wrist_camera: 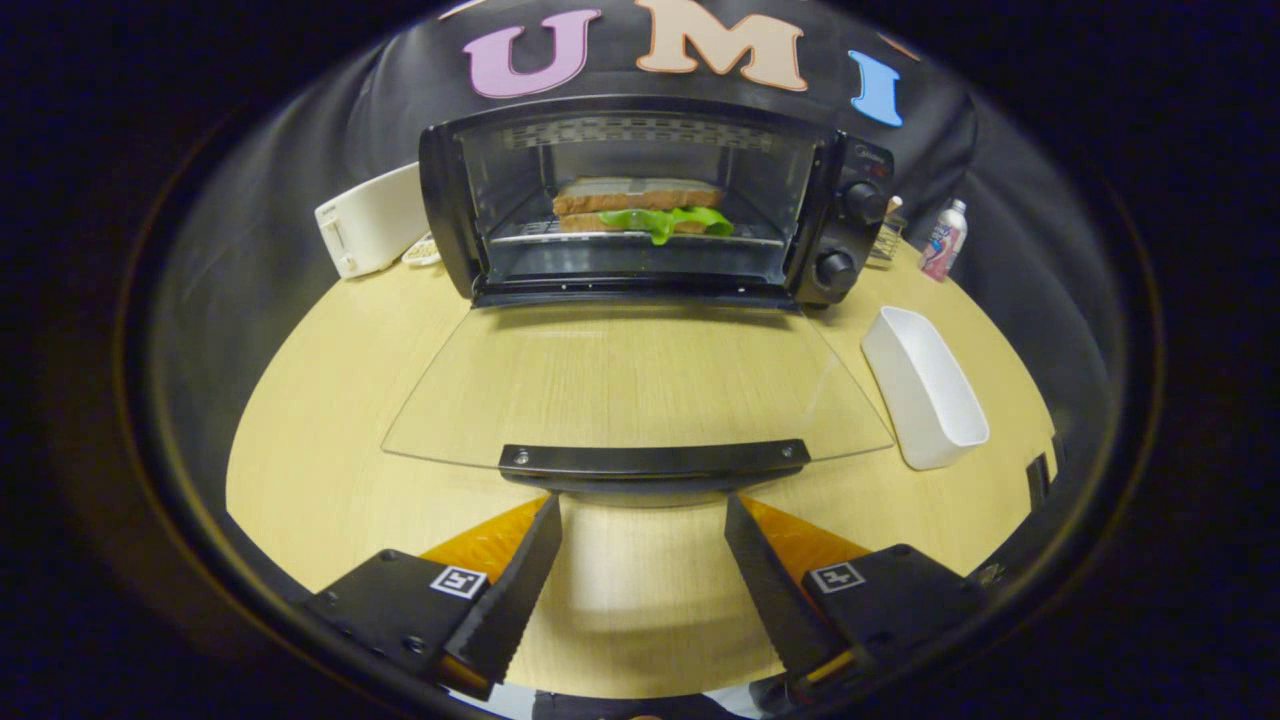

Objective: Open the toaster oven, put the food inside, and close the toaster oven door.

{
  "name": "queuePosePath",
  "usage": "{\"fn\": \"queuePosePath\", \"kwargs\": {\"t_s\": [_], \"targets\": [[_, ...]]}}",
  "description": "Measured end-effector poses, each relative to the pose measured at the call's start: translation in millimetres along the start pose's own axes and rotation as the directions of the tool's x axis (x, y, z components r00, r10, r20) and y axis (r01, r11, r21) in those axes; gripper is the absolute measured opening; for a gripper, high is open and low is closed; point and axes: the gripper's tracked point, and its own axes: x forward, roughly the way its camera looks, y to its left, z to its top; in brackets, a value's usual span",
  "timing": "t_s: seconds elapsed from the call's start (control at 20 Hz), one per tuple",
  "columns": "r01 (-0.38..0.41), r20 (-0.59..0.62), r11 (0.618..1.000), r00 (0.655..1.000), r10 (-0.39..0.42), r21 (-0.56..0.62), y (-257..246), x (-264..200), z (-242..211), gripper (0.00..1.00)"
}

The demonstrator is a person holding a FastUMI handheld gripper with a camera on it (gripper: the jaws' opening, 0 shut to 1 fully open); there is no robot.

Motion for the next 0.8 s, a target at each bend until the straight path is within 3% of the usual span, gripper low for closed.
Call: {"fn": "queuePosePath", "kwargs": {"t_s": [0.45,0.8], "targets": [[-0.005,0.194,1.0,0.981,0.002,0.015,-0.1,-39.1,70.5,1.0],[-0.01,0.319,0.998,0.948,-0.01,0.059,10.0,-42.1,141.3,1.0]]}}
